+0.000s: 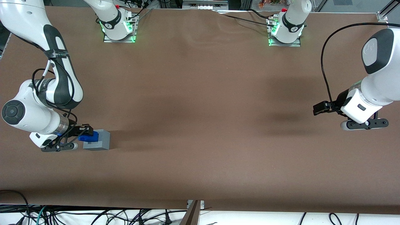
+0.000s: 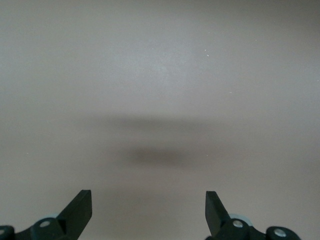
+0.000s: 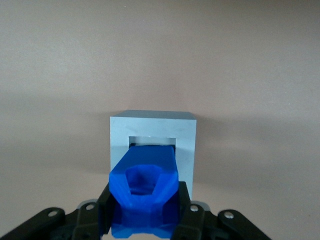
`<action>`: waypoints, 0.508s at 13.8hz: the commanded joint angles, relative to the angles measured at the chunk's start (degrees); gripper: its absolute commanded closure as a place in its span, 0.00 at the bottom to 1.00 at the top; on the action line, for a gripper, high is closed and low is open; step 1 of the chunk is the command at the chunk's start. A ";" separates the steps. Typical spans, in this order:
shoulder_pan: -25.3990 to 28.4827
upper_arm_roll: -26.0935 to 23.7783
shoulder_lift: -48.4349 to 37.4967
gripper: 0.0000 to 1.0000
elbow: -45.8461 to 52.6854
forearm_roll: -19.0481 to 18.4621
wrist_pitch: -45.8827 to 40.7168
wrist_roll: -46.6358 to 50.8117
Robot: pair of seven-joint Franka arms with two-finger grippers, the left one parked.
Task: Insert blue part into gray base with right arm
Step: 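Lower the blue block into the gray base's hole and release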
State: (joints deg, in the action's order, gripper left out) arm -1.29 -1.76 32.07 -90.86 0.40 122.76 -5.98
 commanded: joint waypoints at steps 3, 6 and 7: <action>0.06 -0.27 -0.16 0.54 -0.63 -0.75 1.69 0.01; 0.06 -0.27 0.10 0.54 -0.54 -1.63 2.04 0.18; 0.06 -0.27 0.36 0.54 -0.54 -1.63 2.30 0.27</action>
State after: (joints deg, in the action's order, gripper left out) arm -1.21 -1.77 32.37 -90.94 -0.32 123.87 -5.98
